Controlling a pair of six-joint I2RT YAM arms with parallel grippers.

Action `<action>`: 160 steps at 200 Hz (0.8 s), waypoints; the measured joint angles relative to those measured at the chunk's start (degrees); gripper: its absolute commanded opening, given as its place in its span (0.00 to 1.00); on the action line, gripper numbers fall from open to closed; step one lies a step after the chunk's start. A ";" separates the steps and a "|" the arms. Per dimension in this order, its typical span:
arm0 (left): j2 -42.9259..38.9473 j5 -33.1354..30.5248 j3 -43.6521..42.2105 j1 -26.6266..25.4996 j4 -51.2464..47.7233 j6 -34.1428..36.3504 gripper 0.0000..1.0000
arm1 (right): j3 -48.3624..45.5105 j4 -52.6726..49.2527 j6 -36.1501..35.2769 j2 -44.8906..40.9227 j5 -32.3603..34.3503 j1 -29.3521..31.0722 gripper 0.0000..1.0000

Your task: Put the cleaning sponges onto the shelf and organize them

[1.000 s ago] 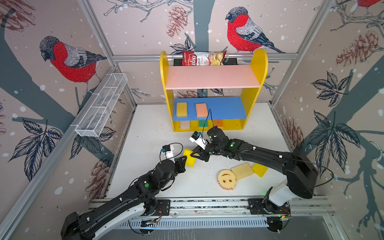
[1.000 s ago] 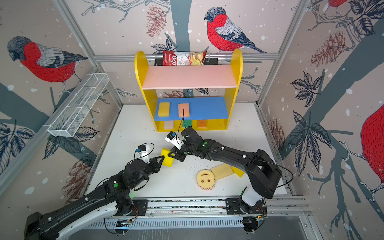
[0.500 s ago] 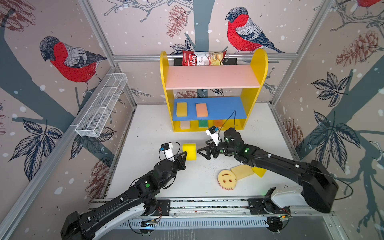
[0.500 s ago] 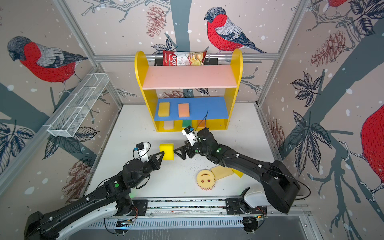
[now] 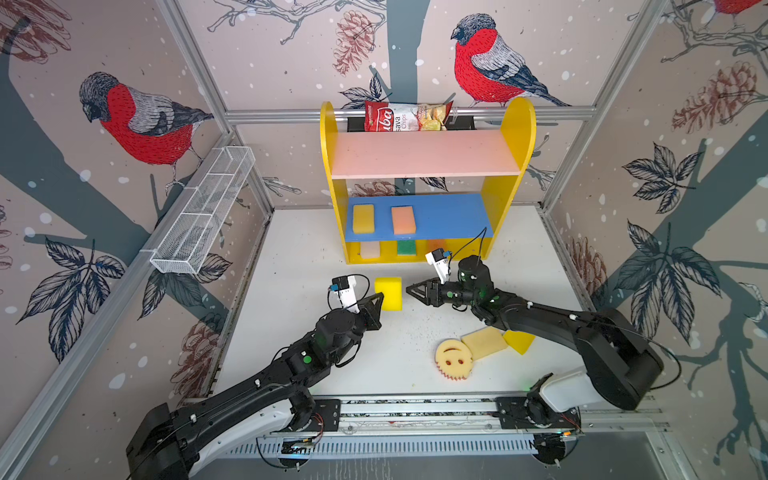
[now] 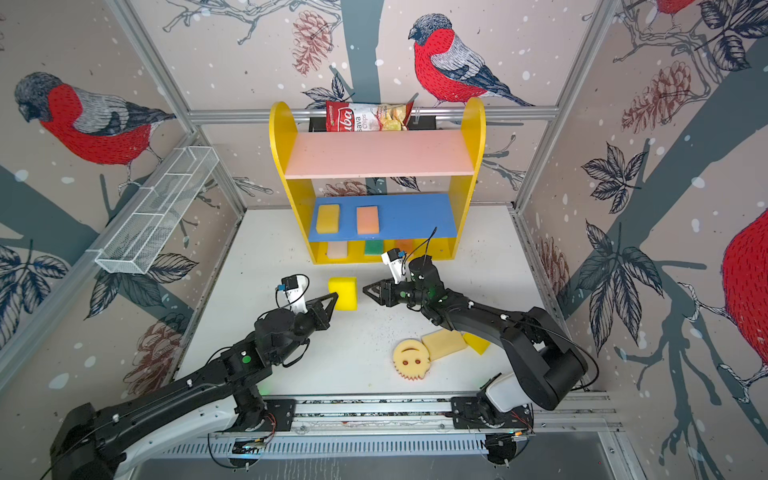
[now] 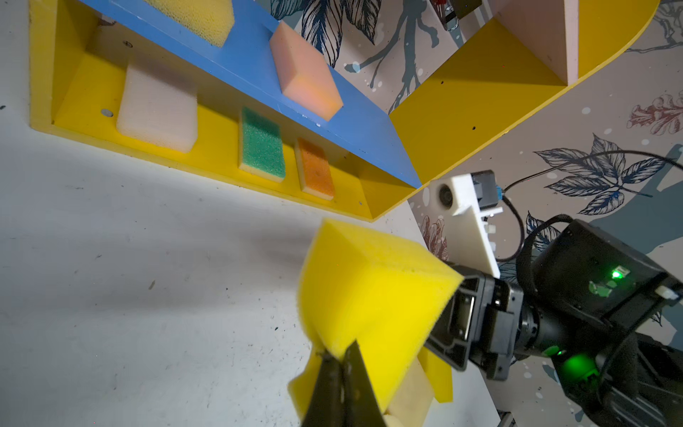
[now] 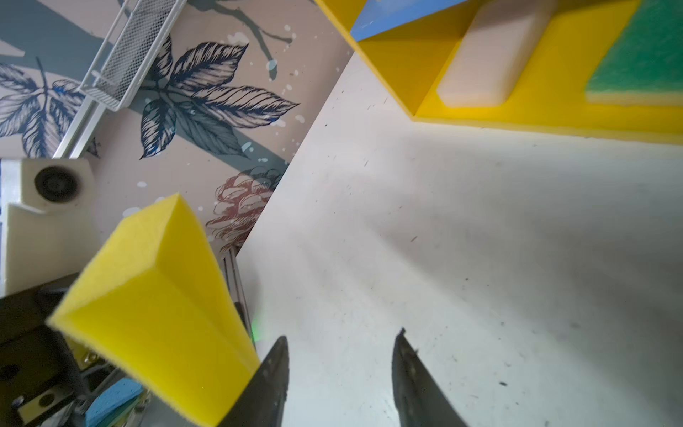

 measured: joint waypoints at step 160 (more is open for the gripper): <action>9.03 9.03 -1.57 6.62 15.76 -3.72 0.00 | -0.20 -0.24 -3.37 -6.12 6.34 6.47 0.56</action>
